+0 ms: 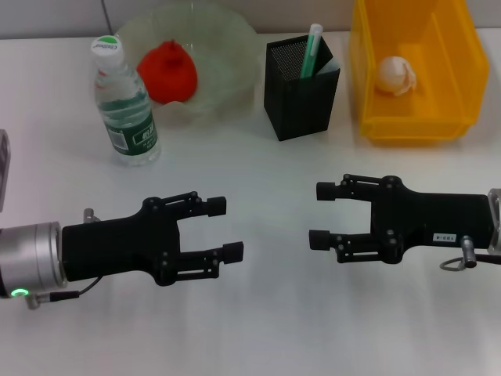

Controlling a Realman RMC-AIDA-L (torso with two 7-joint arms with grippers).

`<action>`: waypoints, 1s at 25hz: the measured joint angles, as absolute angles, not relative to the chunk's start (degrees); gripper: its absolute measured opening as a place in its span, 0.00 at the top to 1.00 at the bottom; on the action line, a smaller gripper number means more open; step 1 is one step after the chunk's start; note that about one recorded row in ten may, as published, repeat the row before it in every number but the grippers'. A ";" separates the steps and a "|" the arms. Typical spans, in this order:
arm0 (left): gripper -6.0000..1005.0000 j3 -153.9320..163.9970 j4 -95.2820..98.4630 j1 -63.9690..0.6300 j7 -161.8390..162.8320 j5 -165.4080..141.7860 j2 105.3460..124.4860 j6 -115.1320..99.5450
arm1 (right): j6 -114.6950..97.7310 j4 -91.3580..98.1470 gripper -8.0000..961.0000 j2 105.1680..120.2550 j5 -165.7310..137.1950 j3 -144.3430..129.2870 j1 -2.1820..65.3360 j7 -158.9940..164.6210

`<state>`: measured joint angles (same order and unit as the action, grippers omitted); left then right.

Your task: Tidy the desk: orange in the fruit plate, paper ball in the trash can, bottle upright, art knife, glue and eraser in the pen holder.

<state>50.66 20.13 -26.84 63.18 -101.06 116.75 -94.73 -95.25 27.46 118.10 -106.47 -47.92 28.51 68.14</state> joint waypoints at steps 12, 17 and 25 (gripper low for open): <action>0.22 50.46 20.12 -26.95 62.93 -102.06 116.51 -96.02 | -94.94 27.23 0.16 117.68 -107.14 -48.03 30.13 68.16; 0.22 50.18 20.13 -26.91 63.02 -102.06 116.43 -96.02 | -94.73 27.33 0.16 117.60 -107.15 -48.15 30.15 68.12; 0.22 50.35 20.13 -26.89 63.11 -102.04 116.44 -96.02 | -94.53 27.26 0.16 117.50 -107.14 -48.16 30.06 68.31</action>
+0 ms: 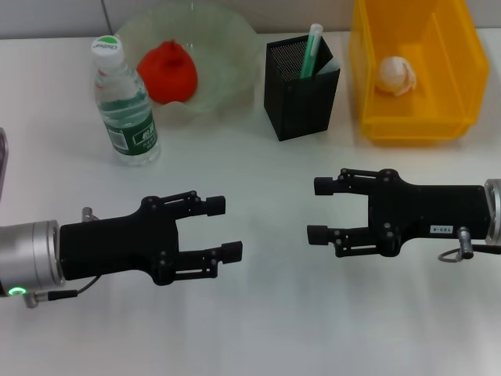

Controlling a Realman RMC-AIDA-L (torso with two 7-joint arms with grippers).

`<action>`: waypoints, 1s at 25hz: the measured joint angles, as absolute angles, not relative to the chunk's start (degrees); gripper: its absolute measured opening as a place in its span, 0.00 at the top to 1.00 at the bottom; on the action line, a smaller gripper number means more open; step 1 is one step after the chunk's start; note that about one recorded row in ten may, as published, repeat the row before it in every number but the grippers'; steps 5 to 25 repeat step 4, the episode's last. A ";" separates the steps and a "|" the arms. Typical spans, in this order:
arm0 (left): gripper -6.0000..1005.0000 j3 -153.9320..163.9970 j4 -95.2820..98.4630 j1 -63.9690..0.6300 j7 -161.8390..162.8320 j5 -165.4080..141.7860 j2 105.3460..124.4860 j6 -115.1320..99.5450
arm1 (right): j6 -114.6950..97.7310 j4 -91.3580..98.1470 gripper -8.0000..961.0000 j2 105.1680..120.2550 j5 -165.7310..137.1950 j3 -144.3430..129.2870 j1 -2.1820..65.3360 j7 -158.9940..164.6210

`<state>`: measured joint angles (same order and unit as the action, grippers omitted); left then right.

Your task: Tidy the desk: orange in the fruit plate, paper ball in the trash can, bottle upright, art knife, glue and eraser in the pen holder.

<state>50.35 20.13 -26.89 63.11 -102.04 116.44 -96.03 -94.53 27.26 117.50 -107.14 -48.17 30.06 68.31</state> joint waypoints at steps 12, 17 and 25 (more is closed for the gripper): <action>0.22 50.56 20.12 -26.95 62.87 -102.04 116.45 -96.02 | -94.53 27.24 0.16 117.50 -107.14 -48.16 29.94 68.37; 0.22 50.56 20.12 -26.95 62.87 -102.04 116.45 -96.02 | -94.53 27.24 0.16 117.50 -107.14 -48.16 29.94 68.37; 0.22 50.56 20.12 -26.95 62.87 -102.04 116.45 -96.02 | -94.53 27.24 0.16 117.50 -107.14 -48.16 29.94 68.37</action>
